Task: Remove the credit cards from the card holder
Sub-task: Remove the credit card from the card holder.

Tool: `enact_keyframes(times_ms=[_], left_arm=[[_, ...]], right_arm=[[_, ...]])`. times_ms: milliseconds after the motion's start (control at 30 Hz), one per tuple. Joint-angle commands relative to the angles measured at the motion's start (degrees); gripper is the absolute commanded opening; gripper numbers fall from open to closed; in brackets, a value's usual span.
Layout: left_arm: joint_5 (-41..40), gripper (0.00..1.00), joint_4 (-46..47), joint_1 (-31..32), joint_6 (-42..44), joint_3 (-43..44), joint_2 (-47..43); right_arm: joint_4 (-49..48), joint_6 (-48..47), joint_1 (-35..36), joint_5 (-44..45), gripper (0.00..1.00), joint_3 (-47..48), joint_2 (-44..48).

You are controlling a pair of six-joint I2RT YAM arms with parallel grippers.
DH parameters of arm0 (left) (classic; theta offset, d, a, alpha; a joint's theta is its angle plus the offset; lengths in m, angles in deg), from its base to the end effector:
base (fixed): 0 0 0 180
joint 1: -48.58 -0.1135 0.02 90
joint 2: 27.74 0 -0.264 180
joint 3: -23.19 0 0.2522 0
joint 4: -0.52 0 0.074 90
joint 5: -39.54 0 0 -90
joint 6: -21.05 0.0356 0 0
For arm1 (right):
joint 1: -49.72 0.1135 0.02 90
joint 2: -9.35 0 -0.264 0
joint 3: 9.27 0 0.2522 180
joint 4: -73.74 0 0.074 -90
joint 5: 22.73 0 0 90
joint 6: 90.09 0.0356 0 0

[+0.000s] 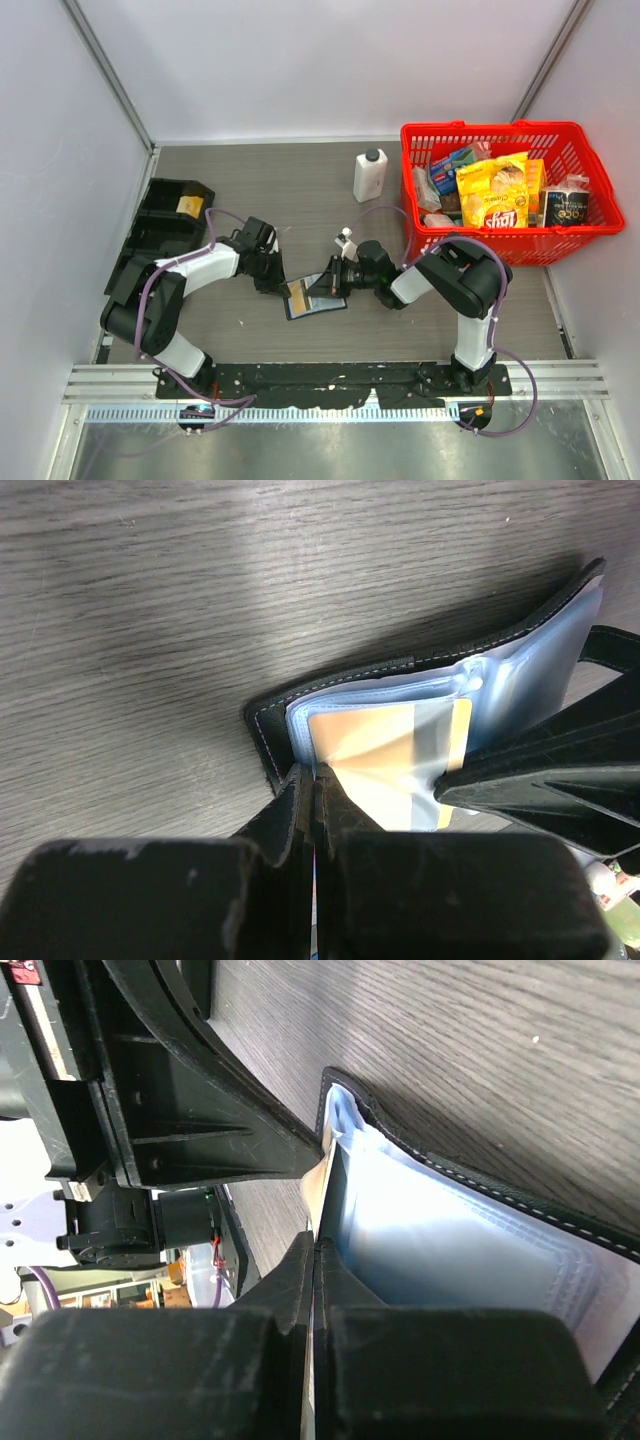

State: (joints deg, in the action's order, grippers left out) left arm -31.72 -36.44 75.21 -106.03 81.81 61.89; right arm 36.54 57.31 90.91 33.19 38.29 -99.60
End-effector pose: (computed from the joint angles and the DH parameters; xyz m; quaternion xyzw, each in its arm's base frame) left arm 0.2406 -0.1334 0.1477 -0.0572 0.9673 -0.2352 0.0758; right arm 0.2283 0.2263 0.0994 -0.0444 0.8171 0.5542 0.1522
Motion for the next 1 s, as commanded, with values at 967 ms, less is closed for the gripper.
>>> enact_keyframes(times_ms=[967], left_arm=[[-1.0,0.0,0.1,0.9,2.1,-1.3,1.6]], right_arm=[[10.2,-2.9,0.2,7.4,0.14,3.8,4.3]])
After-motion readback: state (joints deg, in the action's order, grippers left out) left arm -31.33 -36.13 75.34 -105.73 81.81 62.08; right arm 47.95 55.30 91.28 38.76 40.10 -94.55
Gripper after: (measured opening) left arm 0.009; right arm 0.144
